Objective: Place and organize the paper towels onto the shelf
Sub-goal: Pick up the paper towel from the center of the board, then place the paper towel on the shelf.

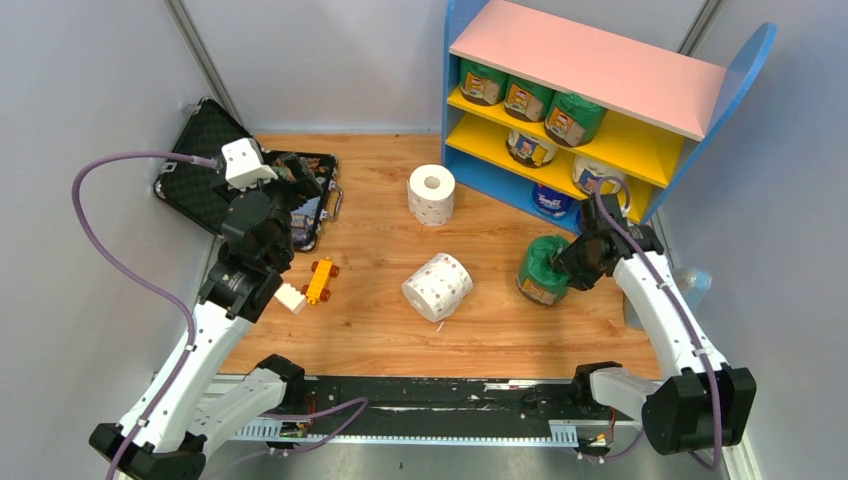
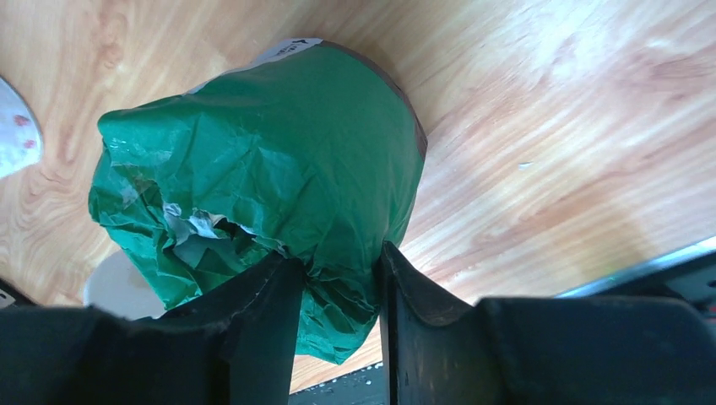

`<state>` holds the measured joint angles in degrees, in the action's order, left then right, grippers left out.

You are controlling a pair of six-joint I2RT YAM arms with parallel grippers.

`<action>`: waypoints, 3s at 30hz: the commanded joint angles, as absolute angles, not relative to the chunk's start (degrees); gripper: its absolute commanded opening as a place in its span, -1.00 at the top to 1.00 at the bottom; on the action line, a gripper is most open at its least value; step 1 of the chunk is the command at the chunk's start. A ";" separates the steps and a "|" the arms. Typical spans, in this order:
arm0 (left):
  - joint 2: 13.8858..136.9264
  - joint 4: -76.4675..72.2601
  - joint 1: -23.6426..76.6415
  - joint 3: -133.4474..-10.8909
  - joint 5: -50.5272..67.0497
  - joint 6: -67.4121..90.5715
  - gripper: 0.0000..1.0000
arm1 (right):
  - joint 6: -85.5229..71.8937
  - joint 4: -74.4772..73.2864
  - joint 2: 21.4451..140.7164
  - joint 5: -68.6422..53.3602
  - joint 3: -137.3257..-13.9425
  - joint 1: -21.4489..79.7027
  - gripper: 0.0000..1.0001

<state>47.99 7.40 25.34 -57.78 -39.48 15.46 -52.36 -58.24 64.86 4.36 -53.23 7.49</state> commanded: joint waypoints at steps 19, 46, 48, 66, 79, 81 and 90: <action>47.29 5.14 24.96 -57.65 -40.17 15.91 -0.98 | -47.35 -86.07 80.25 25.29 -118.19 4.69 1.00; 48.07 5.51 24.96 -57.66 -39.59 16.57 -0.98 | -47.07 -83.38 92.73 13.57 -134.69 -9.91 0.98; 48.08 5.51 24.96 -57.66 -39.64 16.53 -0.98 | -47.80 -81.98 92.48 13.92 -134.96 -9.93 0.97; 48.68 5.59 24.96 -57.66 -39.78 16.43 -0.98 | -57.55 -71.84 89.01 19.97 -130.03 -9.93 0.85; 49.30 5.62 24.96 -57.66 -40.00 16.25 -0.98 | -58.02 -52.22 77.32 18.53 -108.58 -9.52 0.86; 49.38 5.58 24.96 -57.66 -39.99 16.26 -0.98 | -54.80 -49.77 77.63 17.58 -108.78 -9.34 0.84; 49.72 5.57 24.97 -57.66 -40.15 16.15 -0.98 | -51.10 -47.31 79.55 19.69 -106.91 -8.02 0.86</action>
